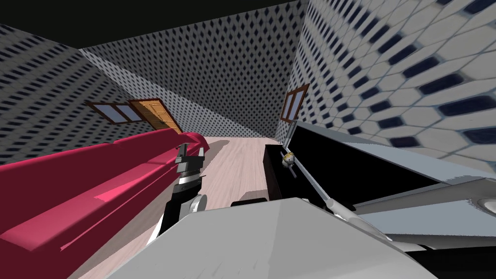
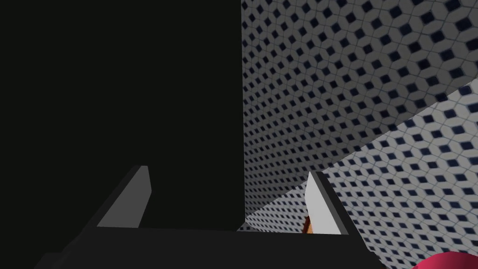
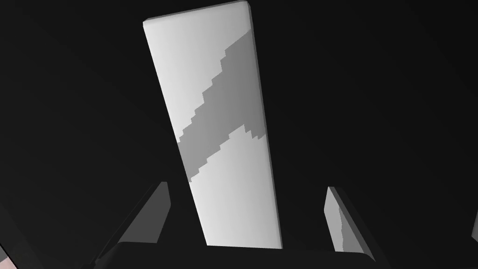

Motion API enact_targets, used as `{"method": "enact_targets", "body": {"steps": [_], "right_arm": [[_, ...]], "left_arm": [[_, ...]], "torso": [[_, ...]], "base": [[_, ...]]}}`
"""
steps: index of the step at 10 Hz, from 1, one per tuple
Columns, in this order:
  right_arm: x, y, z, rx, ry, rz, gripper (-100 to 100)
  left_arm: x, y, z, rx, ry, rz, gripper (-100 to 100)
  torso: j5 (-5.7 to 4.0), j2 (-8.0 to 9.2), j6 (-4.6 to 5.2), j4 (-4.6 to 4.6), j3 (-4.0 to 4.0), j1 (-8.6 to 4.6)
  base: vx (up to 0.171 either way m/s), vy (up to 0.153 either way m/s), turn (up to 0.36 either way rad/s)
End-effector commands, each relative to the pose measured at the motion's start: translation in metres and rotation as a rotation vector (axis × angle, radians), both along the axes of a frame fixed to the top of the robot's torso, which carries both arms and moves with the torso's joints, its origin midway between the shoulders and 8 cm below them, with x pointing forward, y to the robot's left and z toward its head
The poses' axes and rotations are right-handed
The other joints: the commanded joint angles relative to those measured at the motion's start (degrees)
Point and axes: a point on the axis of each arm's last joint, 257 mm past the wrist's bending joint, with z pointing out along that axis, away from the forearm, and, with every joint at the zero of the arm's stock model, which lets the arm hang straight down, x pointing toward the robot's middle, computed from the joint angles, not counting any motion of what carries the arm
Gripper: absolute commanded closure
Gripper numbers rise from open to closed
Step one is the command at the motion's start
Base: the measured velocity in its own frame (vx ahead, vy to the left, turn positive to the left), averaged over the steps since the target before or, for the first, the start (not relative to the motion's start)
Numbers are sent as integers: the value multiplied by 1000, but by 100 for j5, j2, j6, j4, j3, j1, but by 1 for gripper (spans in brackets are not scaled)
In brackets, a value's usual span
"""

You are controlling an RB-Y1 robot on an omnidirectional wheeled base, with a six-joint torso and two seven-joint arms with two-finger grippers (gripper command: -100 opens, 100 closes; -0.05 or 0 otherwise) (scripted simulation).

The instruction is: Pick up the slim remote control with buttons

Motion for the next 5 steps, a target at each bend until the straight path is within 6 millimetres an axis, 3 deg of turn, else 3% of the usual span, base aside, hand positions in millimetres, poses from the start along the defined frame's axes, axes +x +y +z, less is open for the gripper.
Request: {"method": "enact_targets", "body": {"steps": [1,3,5], "right_arm": [[-2,-1,-1,-3,1,29,-100],[-6,-1,-3,-5,1,55,-100],[-11,0,-5,-6,1,68,-100]], "left_arm": [[0,0,0,0,0,0,0],[0,0,0,0,0,0,0],[0,0,0,0,0,0,0]], "torso": [[0,0,0,0,0,0],[0,-3,-1,0,-1,0],[0,12,-6,3,6,-3]], "base": [[75,-2,-99],[112,0,-123],[53,-7,-72]]}}
